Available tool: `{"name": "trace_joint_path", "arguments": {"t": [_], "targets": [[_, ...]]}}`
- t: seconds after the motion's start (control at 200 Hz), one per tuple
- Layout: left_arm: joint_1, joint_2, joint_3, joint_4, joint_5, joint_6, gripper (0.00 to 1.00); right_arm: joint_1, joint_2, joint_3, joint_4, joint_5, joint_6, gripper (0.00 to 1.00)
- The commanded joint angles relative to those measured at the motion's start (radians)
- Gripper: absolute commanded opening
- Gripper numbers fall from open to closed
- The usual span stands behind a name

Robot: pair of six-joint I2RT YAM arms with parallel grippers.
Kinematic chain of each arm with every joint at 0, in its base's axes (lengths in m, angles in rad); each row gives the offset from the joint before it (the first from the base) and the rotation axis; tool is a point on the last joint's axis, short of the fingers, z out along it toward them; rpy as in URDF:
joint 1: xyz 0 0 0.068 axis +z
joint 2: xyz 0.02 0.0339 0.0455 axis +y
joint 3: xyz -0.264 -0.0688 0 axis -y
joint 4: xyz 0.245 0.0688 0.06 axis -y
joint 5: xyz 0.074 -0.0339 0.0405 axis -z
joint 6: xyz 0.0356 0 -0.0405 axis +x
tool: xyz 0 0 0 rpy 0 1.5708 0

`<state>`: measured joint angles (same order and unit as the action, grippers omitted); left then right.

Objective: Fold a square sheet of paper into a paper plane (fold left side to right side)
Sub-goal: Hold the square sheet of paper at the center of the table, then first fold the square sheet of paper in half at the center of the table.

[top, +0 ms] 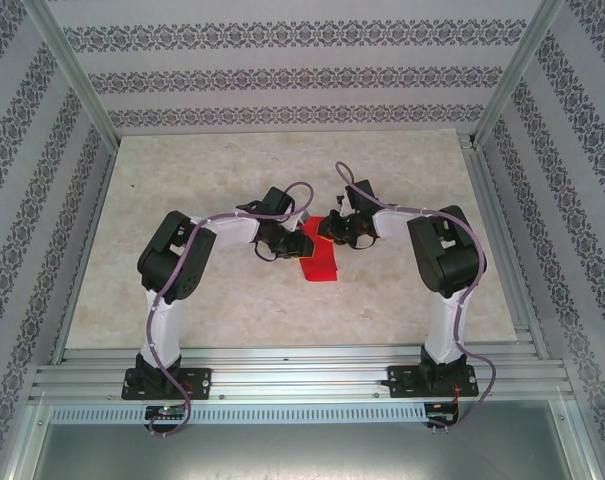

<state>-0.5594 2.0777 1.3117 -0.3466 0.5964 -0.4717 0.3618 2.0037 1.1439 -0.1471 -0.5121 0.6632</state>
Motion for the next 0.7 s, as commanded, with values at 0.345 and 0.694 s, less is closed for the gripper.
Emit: {"name": "trace_joint_path", "arguments": {"t": [0.345,0.694], "targets": [[-0.055,-0.022,-0.082,-0.130,0.012,0.203,0.34,-0.004,0.055,0.019,-0.146,0.138,-0.050,0.18],[-0.098,-0.074,-0.139,-0.104,0.077,0.232,0.35,-0.004,0.067,0.025,-0.146,0.129,-0.043,0.17]]}}
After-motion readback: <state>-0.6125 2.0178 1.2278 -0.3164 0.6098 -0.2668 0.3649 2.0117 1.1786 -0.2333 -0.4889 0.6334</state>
